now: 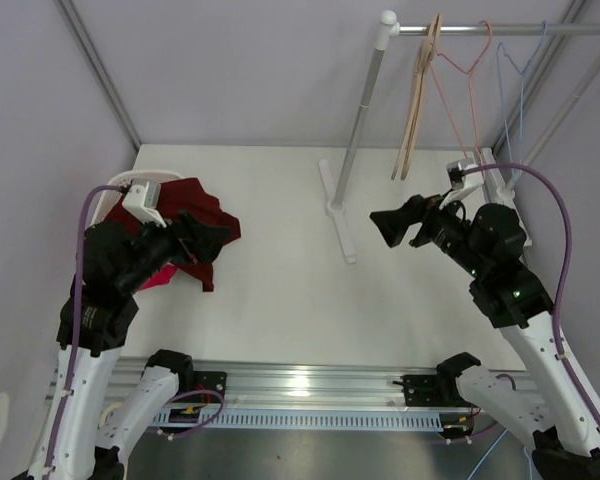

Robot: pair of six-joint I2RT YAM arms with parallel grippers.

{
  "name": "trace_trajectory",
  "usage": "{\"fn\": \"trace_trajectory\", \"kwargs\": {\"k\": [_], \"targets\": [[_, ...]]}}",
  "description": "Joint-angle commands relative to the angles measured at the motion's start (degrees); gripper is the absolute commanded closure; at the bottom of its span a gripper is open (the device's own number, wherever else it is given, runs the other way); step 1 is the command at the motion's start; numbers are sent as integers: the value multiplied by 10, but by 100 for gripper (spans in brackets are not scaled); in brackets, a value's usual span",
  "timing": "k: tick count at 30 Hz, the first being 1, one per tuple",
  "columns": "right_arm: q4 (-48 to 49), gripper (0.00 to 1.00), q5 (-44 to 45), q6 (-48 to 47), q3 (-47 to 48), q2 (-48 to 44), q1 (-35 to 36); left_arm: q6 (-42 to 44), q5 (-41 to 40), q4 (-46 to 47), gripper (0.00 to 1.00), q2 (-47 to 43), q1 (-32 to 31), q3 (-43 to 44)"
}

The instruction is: Remove the t-shirt from the hanger

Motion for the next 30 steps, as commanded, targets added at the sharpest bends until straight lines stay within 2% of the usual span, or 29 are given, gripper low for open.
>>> {"fn": "trace_trajectory", "kwargs": {"k": [1, 9, 30], "targets": [[34, 1, -33, 21, -44, -23, 33, 23, 33, 51, 1, -23, -28, -39], [-11, 0, -14, -10, -97, -34, 72, 36, 22, 54, 1, -23, -83, -115], [-11, 1, -4, -20, -126, -59, 73, 43, -1, 49, 1, -29, -85, -120]]}}
